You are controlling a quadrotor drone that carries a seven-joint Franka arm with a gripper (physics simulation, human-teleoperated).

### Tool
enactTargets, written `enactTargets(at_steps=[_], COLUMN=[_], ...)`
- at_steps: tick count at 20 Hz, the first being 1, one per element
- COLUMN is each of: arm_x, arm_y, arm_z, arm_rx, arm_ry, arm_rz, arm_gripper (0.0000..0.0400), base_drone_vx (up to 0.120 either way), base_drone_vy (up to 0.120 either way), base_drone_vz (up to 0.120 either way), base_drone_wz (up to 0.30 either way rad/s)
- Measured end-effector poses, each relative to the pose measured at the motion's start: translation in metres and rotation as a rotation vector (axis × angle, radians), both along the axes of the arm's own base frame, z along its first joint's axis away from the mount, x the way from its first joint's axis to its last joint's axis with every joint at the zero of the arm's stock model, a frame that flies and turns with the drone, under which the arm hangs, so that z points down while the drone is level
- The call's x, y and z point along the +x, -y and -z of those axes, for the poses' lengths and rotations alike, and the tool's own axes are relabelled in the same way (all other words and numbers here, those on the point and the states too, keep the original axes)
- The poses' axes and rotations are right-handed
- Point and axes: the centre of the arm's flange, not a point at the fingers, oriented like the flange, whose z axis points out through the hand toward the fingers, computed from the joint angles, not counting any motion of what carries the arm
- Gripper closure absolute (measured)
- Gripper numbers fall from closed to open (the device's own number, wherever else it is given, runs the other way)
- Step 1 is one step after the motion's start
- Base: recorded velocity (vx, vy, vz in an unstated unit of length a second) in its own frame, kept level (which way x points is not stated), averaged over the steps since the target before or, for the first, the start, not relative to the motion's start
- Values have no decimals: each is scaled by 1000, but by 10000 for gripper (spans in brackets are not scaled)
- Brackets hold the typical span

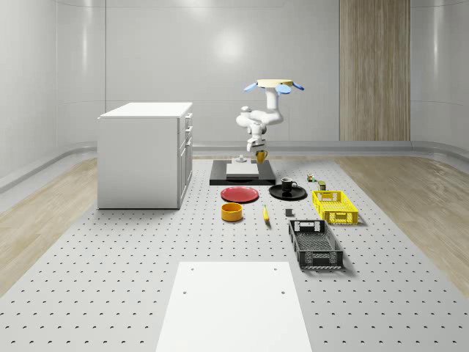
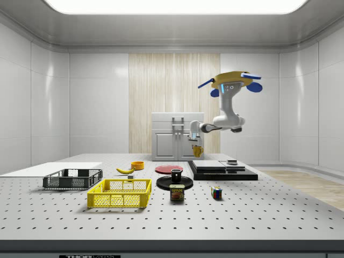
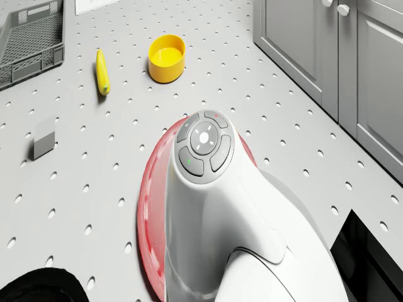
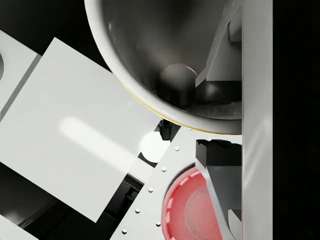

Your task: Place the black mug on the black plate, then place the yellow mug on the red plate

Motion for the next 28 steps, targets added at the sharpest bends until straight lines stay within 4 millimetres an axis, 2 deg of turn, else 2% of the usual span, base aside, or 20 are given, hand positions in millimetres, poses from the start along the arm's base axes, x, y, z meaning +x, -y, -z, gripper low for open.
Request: enactTargets(at_steps=[8,20,28], arm_x=[0,0,0], arm_y=[0,0,0], arm_z=[0,0,0], arm_rx=[0,0,0], arm_ry=[0,0,0], arm_rz=[0,0,0], arm_gripper=[300,300,300], base_drone_vx=[120,120,120], base_drone_vy=[0,0,0], base_drone_vz=[0,-117,-10], base_drone_wz=[0,0,0])
